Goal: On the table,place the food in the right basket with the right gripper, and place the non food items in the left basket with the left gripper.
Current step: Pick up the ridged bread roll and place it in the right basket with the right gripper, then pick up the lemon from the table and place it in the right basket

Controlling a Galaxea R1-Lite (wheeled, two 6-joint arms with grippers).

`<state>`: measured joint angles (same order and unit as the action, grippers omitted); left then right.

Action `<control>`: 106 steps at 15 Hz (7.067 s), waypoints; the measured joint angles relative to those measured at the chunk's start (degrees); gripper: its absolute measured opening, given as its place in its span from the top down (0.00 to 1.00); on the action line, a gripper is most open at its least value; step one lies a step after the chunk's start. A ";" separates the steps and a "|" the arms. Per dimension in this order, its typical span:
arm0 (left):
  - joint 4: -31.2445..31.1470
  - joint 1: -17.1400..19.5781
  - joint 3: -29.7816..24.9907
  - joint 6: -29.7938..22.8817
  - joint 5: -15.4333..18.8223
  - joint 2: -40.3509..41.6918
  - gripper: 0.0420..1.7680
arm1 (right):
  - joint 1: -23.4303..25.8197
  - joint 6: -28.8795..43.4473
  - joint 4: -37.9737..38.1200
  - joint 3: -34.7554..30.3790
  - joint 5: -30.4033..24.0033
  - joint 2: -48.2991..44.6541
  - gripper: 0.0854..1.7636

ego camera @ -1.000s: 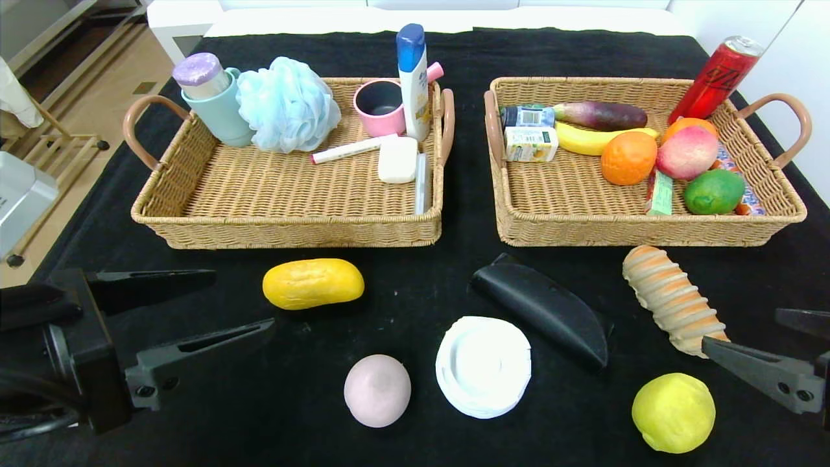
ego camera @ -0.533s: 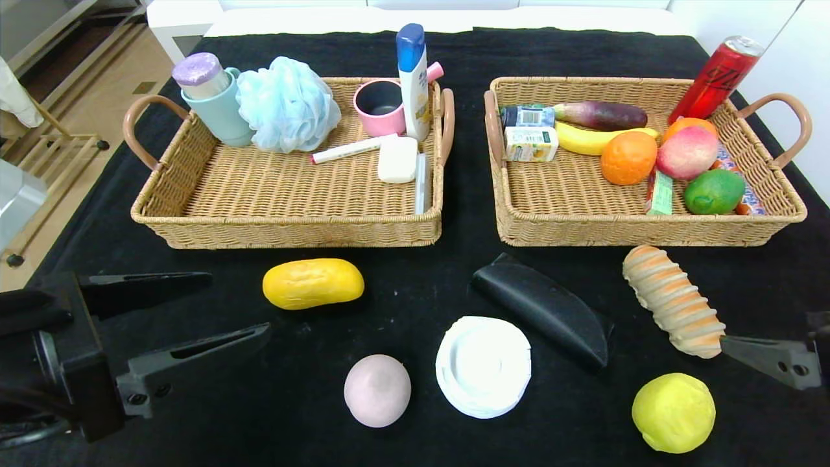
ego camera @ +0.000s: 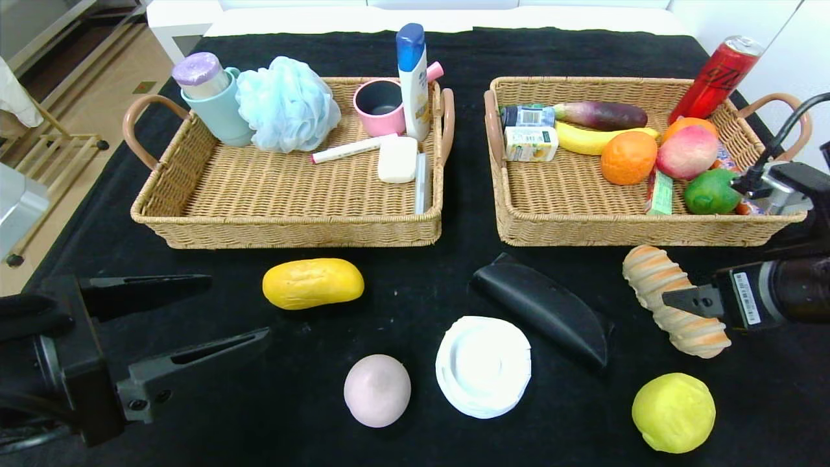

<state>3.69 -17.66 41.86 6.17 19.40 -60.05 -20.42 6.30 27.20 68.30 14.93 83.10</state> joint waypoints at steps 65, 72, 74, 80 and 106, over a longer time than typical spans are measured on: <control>0.66 0.09 -0.02 0.66 -0.09 2.08 0.03 | -6.40 -2.06 -23.52 34.73 -3.08 23.15 0.87; 0.63 0.09 -0.02 0.72 -0.07 2.21 0.03 | -5.73 -2.04 -23.74 34.82 -3.04 24.04 0.62; 0.63 0.09 -0.02 0.74 -0.09 2.21 0.03 | -5.68 -2.08 -23.63 34.80 -3.04 24.15 0.49; 0.60 0.09 -0.11 0.72 0.00 2.17 0.03 | -5.96 -2.34 -22.25 34.82 -2.95 24.04 0.24; 0.49 -0.02 -0.28 1.54 0.02 2.06 0.03 | -10.56 20.68 26.16 34.61 0.77 9.37 0.04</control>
<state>4.18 -17.69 41.58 7.70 19.42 -57.99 -30.98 26.98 53.36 102.91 15.70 92.48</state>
